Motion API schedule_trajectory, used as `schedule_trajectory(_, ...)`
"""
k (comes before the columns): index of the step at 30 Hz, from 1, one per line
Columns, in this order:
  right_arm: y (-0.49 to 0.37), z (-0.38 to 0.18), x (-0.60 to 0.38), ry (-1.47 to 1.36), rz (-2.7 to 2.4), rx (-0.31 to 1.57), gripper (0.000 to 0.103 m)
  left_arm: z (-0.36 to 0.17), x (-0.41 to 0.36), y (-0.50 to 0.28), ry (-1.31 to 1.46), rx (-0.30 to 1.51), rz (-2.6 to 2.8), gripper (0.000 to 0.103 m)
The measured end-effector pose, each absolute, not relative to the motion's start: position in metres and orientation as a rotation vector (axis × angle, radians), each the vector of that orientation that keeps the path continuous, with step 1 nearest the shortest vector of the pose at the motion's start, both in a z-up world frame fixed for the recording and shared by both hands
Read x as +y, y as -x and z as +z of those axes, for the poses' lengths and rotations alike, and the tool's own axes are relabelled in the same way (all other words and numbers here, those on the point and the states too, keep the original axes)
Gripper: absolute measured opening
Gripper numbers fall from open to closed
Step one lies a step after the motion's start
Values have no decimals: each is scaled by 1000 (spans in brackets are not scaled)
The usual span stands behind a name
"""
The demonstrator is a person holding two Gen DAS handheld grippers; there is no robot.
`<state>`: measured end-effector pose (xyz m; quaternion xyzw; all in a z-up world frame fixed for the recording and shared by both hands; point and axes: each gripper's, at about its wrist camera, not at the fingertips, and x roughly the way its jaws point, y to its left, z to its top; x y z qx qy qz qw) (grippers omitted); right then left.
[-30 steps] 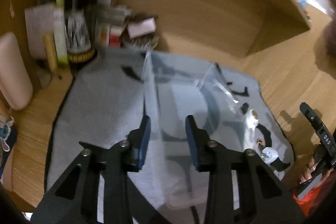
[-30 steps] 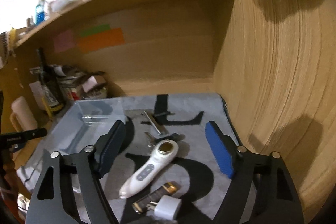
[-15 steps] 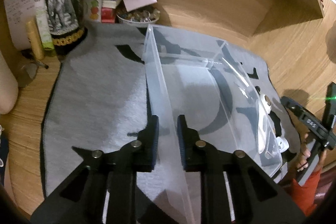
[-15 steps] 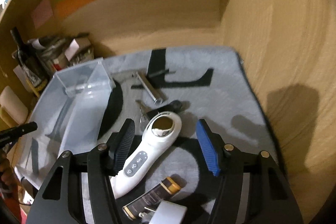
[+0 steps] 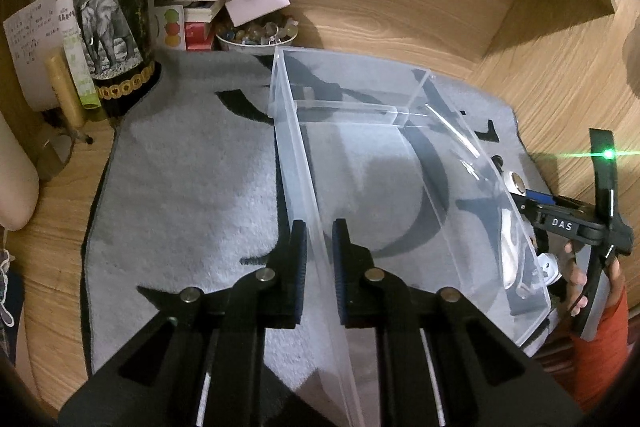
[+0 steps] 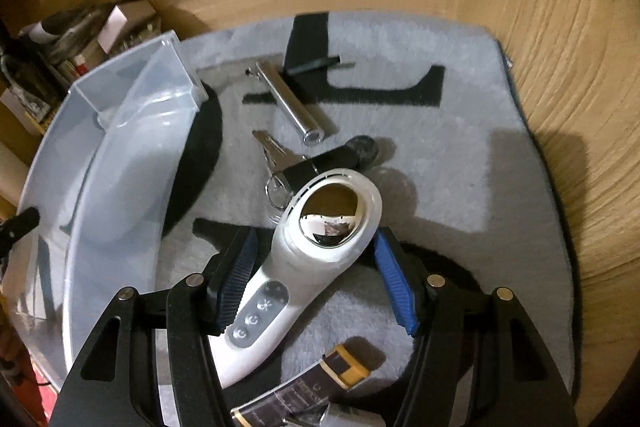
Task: Organize rigid objects
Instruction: 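Grasp the white handheld device with the right tool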
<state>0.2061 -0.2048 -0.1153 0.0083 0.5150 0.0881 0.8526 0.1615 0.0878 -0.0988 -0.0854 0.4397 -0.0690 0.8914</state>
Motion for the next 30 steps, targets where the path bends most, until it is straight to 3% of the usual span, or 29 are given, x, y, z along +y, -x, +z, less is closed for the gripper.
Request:
schedule_trajectory(6,-214,-124,-201,-5,172,1130,54,-99,85,-160,151,895,-137,12)
schedule_trajectory(13,-210,-120,-196,51,143,1081,41,-99,87,-159,170,892,-139,12)
schedule_trajectory(30,-178,-36,-181,84,178,765,38,-98,87,-160,178,899,-135,12)
